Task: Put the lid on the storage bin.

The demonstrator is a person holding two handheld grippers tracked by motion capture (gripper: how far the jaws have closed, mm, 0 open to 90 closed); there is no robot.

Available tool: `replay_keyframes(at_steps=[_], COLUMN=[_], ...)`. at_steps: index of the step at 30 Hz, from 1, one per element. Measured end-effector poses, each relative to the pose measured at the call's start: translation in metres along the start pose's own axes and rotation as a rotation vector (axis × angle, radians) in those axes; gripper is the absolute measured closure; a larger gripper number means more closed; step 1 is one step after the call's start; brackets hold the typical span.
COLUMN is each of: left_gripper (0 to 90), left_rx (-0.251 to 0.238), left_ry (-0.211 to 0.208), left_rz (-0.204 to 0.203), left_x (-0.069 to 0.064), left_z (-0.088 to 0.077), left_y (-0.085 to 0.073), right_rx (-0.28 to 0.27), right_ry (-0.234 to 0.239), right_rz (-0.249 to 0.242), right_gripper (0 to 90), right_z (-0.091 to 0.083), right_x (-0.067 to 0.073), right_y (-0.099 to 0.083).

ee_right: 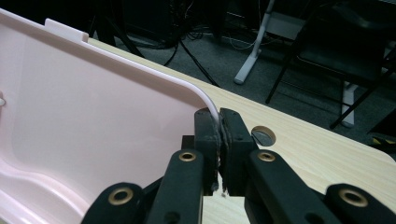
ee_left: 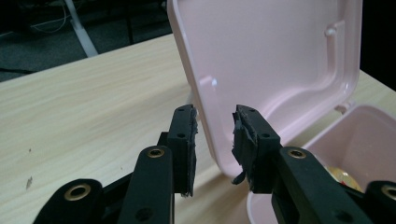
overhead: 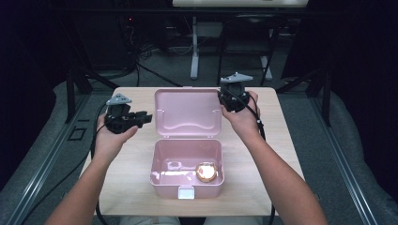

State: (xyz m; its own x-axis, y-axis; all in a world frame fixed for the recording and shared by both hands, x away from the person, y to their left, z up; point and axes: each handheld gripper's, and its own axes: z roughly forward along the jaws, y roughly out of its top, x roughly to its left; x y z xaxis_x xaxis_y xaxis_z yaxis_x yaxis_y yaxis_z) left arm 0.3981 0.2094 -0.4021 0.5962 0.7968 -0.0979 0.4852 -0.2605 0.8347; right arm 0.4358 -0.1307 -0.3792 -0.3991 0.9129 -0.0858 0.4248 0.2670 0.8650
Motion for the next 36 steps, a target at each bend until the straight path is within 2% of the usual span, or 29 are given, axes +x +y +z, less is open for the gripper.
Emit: replay_keyframes(at_steps=[1, 2, 5, 7, 11, 20, 23, 29, 34, 36], left_gripper=[68.1, 67.7, 67.4, 67.9, 69.6, 72.5, 77.6, 79.7, 79.9, 80.0], left_rx=[0.000, -0.003, -0.012, -0.010, -0.002, -0.001, -0.018, -0.025, -0.029, -0.032], left_ry=[0.000, 0.022, 0.037, 0.063, 0.072, 0.096, 0.097, 0.113, 0.107, 0.104], left_rz=[0.000, 0.009, 0.009, 0.017, -0.001, -0.037, -0.048, -0.047, -0.038, -0.037], left_x=[0.000, -0.001, -0.001, 0.001, 0.004, 0.007, 0.007, 0.005, 0.004, 0.003], left_z=[0.000, 0.004, 0.008, 0.014, 0.022, 0.041, 0.043, 0.043, 0.040, 0.038], left_y=[0.000, 0.008, 0.016, 0.027, 0.034, 0.037, 0.037, 0.037, 0.038, 0.038], right_rx=[0.000, -0.001, -0.001, -0.001, -0.006, -0.016, -0.018, -0.028, -0.014, -0.005], right_ry=[0.000, 0.001, 0.001, 0.001, 0.002, 0.008, 0.010, 0.012, 0.059, 0.071], right_rz=[0.000, 0.004, 0.003, 0.006, 0.007, 0.008, 0.006, 0.008, 0.076, 0.087], right_gripper=[86.6, 86.6, 86.6, 86.6, 86.6, 86.6, 86.6, 86.4, 83.2, 81.3], right_z=[0.000, 0.000, 0.000, 0.000, 0.000, -0.003, -0.004, -0.004, -0.002, -0.001], right_x=[0.000, 0.000, 0.000, 0.000, 0.000, 0.000, 0.001, 0.001, -0.005, -0.007], right_y=[0.000, 0.000, 0.000, 0.000, -0.001, -0.001, -0.001, -0.002, -0.005, -0.007])
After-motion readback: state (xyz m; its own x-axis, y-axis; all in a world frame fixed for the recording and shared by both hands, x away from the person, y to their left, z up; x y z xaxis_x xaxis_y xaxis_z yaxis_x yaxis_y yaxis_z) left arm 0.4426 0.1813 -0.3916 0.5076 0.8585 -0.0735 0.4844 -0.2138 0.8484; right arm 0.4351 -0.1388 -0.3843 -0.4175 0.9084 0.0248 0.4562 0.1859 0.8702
